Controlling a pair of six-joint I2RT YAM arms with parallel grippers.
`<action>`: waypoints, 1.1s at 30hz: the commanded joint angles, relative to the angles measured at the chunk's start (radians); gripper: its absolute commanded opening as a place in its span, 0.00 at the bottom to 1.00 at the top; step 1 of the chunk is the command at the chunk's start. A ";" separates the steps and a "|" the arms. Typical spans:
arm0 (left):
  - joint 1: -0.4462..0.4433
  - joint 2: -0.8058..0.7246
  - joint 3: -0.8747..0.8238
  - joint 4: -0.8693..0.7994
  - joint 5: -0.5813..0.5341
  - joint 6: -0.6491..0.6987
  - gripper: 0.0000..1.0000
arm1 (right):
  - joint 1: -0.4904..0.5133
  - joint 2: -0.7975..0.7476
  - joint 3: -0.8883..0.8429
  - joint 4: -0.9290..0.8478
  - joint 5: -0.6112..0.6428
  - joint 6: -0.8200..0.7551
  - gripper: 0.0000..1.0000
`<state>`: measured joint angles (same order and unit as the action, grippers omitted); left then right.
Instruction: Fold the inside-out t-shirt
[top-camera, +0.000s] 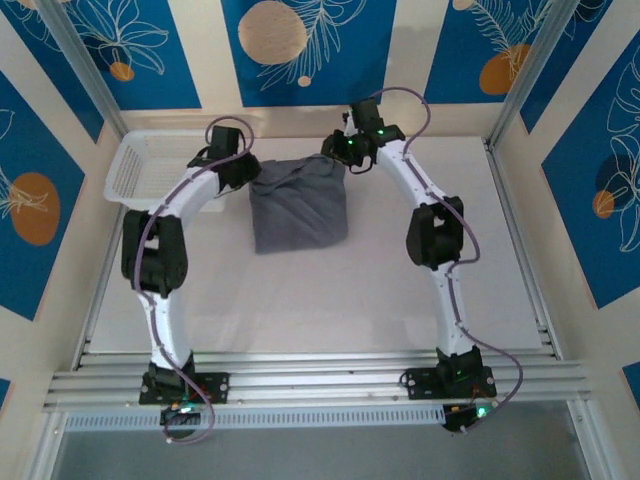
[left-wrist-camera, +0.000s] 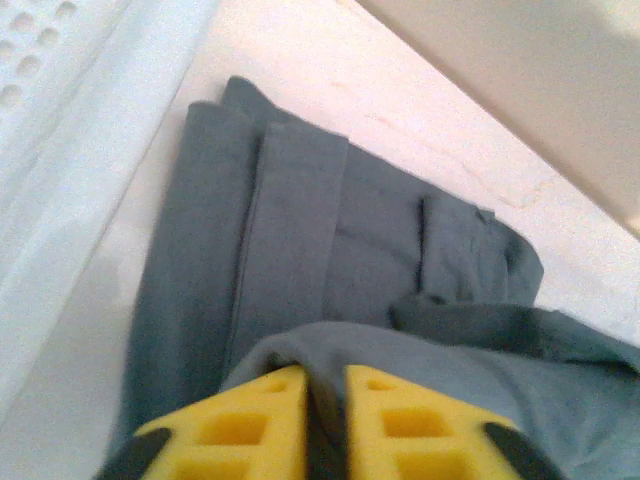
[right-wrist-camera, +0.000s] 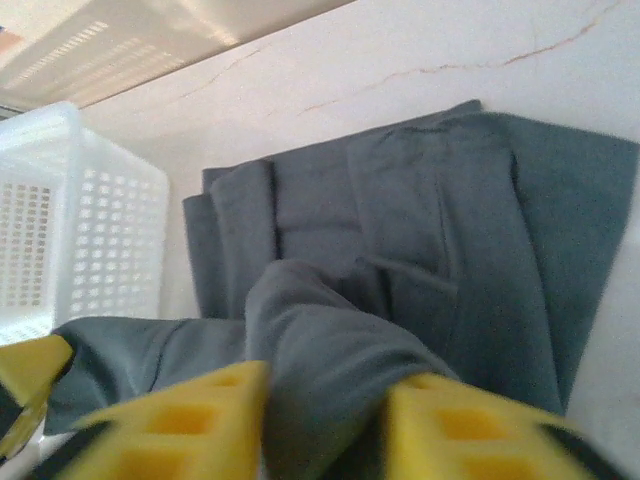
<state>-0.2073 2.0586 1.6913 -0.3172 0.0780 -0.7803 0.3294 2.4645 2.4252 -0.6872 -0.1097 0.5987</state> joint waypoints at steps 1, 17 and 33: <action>0.032 0.074 0.120 0.031 0.026 0.032 0.39 | -0.021 0.089 0.181 -0.104 -0.074 -0.072 0.82; -0.119 -0.495 -0.571 -0.006 0.010 0.172 0.56 | 0.021 -0.579 -1.037 0.284 -0.014 0.000 0.81; -0.154 -0.193 -0.549 0.058 -0.027 0.100 0.52 | 0.073 -0.439 -0.989 0.271 0.020 0.050 0.17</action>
<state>-0.3687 1.8229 1.0962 -0.2985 0.0116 -0.6476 0.4000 2.0518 1.4315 -0.4232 -0.0902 0.6285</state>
